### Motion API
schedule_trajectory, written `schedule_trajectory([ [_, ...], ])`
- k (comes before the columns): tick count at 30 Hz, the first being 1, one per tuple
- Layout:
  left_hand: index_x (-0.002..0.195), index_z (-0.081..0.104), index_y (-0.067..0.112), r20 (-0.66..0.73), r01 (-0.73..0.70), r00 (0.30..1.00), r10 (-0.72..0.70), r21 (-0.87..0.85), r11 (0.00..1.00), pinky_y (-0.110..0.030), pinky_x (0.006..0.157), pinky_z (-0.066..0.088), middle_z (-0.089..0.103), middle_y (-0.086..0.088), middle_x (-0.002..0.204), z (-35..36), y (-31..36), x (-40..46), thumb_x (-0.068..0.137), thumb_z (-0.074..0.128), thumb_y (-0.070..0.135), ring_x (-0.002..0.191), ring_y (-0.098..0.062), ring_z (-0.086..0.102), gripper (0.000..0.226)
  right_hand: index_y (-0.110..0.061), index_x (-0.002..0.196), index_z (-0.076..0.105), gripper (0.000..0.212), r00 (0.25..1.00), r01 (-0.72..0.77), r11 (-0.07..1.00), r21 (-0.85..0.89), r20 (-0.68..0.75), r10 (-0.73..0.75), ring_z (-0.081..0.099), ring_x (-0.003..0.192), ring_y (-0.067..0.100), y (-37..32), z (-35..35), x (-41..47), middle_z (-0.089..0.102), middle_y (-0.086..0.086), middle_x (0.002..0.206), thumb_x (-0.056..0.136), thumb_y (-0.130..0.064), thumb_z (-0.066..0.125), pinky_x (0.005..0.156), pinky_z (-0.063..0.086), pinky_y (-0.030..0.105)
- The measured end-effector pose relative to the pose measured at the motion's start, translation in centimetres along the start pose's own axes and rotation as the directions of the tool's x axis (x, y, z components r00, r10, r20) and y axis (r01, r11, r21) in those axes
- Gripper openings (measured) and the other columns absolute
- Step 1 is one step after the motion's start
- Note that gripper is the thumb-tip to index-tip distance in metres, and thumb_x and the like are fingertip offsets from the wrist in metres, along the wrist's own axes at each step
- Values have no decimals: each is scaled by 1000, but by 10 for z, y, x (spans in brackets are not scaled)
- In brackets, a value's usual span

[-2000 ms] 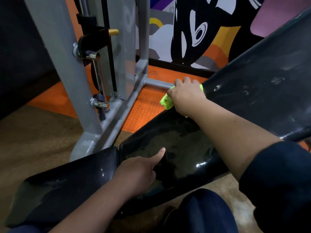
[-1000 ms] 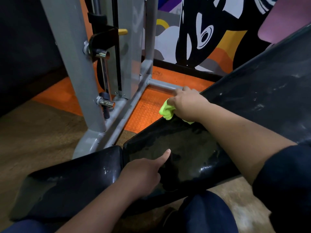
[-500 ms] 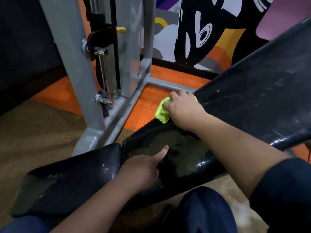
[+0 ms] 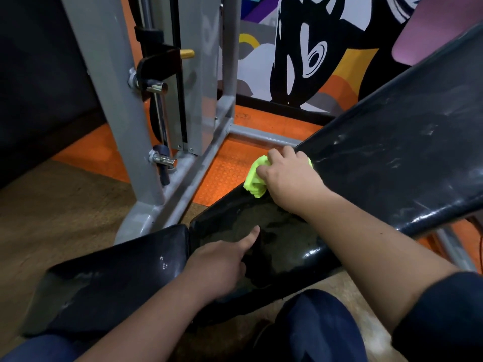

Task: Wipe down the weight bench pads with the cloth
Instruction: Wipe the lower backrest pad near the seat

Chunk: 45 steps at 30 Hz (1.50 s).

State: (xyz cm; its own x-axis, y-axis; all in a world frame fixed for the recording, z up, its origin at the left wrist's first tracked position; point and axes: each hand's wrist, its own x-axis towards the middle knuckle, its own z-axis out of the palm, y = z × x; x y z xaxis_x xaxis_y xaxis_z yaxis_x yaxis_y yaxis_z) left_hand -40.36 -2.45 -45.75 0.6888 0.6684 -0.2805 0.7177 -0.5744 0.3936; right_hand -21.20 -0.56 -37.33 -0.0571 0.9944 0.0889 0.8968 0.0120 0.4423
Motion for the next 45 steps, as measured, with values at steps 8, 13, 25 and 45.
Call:
schedule_trajectory([
  [8,148,-4,65,25,11,1000,-12,31,999,-41,86,52,66,-7,115,-2,4,-1,96,44,24,103,-28,63,82,-25,124,55,34,1000,-4,1000,-20,-13,4,42,104,31,-5,-2,-20,46,7,115,91,-25,59,75,34,39],
  [13,150,-3,62,-4,-6,1000,6,36,999,-37,73,44,65,-4,109,-1,3,-1,95,43,24,102,-27,61,81,-24,124,53,34,997,75,997,-21,13,-74,41,101,30,-10,1,-35,45,9,119,91,-24,58,76,37,40],
  [25,150,-6,61,-23,9,1000,-9,10,1000,-37,73,45,57,-2,95,2,7,-4,95,45,23,97,-26,60,84,-23,126,53,39,1000,-13,1000,-23,-22,12,41,102,30,-7,-10,-47,45,9,117,88,-24,61,77,37,40],
  [45,151,-2,61,-89,33,995,-35,-28,999,-39,79,51,66,-5,108,16,-1,-6,98,42,26,95,-25,64,78,-22,115,60,32,999,53,998,-24,8,-53,42,90,29,-30,-5,-74,48,7,105,83,-22,66,69,32,39],
])
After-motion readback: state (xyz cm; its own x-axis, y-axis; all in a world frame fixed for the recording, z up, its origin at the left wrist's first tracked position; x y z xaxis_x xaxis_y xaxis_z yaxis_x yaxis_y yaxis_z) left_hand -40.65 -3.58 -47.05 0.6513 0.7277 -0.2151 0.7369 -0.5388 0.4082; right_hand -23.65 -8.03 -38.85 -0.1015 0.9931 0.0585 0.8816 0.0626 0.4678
